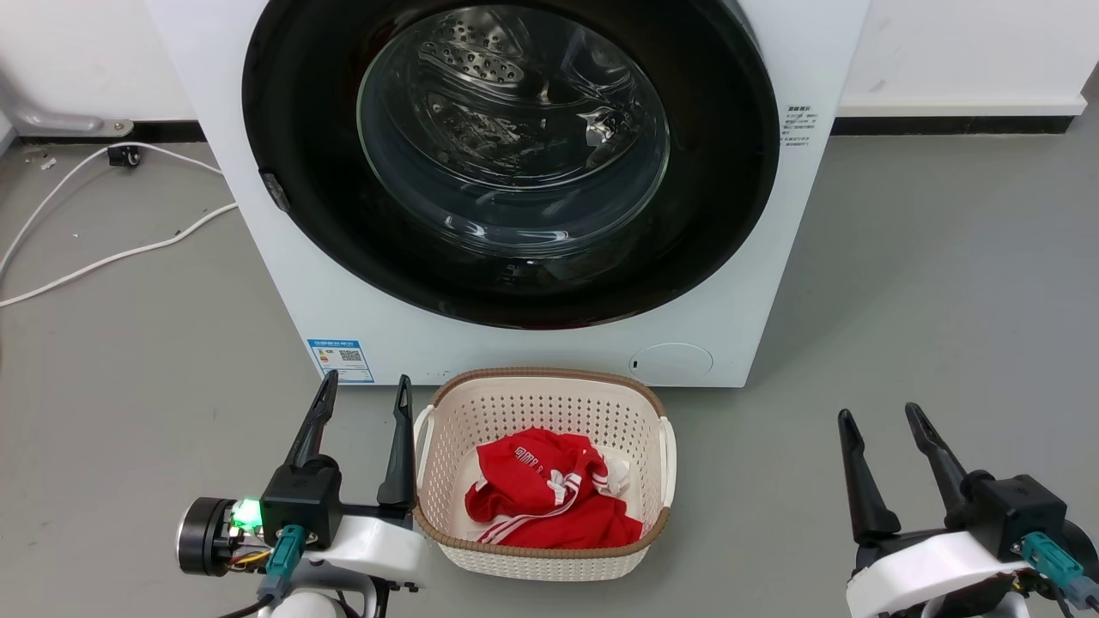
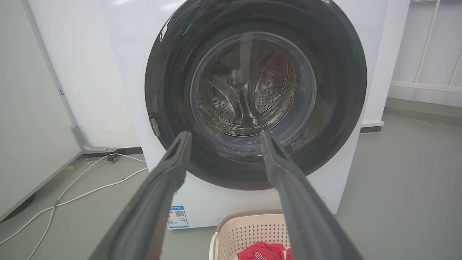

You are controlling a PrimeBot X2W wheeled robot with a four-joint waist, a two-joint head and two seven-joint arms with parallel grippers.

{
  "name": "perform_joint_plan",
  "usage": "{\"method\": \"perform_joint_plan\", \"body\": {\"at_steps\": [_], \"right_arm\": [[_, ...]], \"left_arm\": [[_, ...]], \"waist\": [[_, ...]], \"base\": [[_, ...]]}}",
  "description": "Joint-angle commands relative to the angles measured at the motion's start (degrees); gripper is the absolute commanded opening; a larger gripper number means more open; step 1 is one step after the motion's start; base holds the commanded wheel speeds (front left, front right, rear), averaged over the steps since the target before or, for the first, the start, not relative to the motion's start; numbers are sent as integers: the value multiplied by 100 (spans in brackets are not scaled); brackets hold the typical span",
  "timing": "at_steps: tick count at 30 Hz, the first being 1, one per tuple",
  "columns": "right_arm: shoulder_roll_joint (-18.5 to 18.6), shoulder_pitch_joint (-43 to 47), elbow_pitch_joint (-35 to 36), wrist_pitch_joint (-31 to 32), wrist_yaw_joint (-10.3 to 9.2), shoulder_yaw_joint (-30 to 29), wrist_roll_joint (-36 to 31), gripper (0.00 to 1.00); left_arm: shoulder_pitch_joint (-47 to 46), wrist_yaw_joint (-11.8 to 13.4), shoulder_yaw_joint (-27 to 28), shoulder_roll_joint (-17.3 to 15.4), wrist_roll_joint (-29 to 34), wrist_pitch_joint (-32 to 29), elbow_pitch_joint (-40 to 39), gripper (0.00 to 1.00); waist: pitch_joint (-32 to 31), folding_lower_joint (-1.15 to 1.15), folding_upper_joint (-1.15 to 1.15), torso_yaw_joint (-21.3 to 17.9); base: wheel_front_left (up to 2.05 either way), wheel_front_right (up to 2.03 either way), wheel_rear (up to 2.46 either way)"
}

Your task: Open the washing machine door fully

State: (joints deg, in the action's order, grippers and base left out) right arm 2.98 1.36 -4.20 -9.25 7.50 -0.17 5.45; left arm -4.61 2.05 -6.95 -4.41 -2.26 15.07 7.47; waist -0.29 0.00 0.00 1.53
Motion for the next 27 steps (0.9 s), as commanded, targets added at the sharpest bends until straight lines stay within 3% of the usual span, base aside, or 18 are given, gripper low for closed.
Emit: {"method": "perform_joint_plan", "body": {"at_steps": [1, 2, 9, 13, 20, 24, 27], "right_arm": [[-20, 26, 3, -41, -2, 1, 31, 27], [-20, 23, 14, -44, -2, 17, 49, 0], [-19, -13, 113, -235, -2, 74, 393, 0], [-19, -41, 96, -413, -2, 161, 2245, 0], [-17, -241, 194, -572, -1, 283, 6138, 0], [-10, -508, 231, -587, -1, 84, 7524, 0], [-11, -875, 98, -534, -1, -161, 8084, 0]], "left_arm": [[40, -6, 13, 18, 4, 15, 7, 100], [36, -16, 18, 21, 9, 15, 10, 100], [24, -36, 45, 37, 34, 15, 32, 100], [12, -44, 59, 46, 40, 15, 41, 100], [-5, -38, 90, 60, 54, 15, 32, 100], [-23, -17, 107, 71, 60, 15, 2, 100], [-74, -5, 119, 79, 56, 15, -40, 100]], "waist": [[1, 0, 0, 1], [2, 0, 0, 0], [12, 0, 0, -5], [13, 0, 0, -3], [26, 0, 0, -18], [65, 0, 0, -48], [156, 0, 0, -74]], "base": [[0, 0, 0], [0, 0, 0], [0, 0, 0], [0, 0, 0], [0, 0, 0], [0, 0, 0], [0, 0, 0]]}}
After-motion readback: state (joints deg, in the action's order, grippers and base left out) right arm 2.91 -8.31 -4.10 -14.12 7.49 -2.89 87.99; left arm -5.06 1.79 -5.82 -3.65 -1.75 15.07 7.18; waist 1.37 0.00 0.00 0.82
